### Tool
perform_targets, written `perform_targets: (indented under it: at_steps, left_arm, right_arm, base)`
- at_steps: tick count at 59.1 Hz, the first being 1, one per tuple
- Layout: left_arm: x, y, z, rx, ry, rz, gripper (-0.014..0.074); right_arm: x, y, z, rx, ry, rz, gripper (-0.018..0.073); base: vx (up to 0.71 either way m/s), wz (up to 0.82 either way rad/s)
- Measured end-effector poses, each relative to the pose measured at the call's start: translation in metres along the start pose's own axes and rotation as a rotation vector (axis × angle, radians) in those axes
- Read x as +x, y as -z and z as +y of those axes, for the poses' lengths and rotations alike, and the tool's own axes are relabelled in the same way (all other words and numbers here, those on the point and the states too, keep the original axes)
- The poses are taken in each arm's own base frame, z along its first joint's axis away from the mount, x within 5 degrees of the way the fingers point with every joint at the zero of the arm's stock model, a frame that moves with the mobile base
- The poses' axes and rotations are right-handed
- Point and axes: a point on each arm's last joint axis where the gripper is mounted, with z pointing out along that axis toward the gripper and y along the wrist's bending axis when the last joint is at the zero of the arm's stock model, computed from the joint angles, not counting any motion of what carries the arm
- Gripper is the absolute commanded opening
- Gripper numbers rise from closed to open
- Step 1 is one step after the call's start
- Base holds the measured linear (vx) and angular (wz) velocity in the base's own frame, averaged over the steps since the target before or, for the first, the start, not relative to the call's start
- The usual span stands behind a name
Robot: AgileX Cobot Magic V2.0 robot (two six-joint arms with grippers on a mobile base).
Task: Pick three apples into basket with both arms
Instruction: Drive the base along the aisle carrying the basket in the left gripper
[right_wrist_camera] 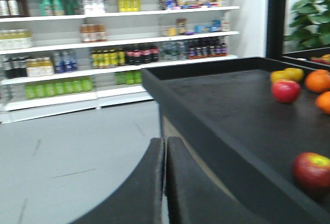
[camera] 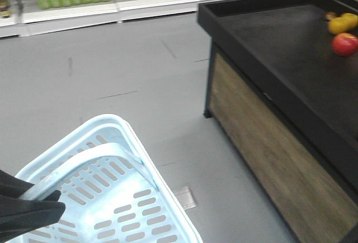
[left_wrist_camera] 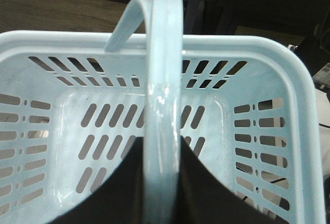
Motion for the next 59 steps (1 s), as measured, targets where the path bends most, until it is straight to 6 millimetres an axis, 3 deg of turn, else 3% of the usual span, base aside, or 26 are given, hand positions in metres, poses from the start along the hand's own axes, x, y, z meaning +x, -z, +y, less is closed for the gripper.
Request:
perform_targets:
  at_steps: [59]
  left_arm:
    - [0.0, 0.0001, -0.0001, 0.0, 0.0, 0.0, -0.0006]
  right_arm:
    - [0.0, 0.0, 0.0, 0.0, 0.0, 0.0, -0.0005]
  base:
    - [-0.05, 0.46]
